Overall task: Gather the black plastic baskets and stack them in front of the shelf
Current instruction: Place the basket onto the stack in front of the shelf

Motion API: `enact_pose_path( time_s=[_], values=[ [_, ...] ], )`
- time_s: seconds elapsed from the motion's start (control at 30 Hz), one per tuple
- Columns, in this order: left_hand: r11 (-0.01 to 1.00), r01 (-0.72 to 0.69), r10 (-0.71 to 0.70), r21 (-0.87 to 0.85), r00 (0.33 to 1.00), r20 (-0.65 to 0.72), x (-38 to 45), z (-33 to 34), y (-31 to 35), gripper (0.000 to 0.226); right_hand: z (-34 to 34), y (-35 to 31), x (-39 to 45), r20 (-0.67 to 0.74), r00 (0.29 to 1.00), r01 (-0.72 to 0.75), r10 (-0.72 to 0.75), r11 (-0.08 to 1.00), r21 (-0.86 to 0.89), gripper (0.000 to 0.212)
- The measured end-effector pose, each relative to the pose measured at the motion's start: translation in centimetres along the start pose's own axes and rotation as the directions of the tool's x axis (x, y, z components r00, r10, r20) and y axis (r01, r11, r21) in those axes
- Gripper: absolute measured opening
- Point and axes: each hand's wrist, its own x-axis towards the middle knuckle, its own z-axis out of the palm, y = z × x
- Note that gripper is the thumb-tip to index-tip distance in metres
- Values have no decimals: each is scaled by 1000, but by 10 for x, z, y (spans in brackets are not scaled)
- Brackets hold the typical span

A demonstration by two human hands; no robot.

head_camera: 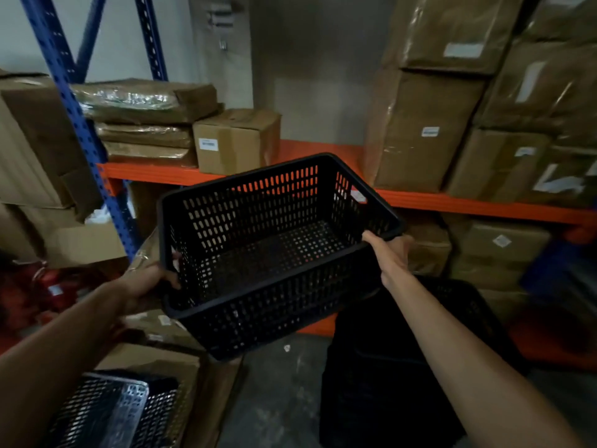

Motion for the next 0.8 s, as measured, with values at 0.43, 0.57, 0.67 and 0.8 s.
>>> enact_pose_path(
  time_s=[0.43,0.57,0.67,0.8],
  values=[
    [997,39,-49,65,985,166,-59,237,103,41,-236,19,55,-217,976,29,12,983,183,77],
    [999,16,-24,38,979,204,-36,284,102,61,-276,40,70,-295,955,48,9,981,187,68],
    [995,-7,-13,99,980,200,-9,316,98,63,-303,61,86,-326,945,57,-2,986,159,60],
    [987,-26,-7,158,978,206,25,349,95,46,-323,84,108,-362,932,21,33,989,146,79]
  ],
)
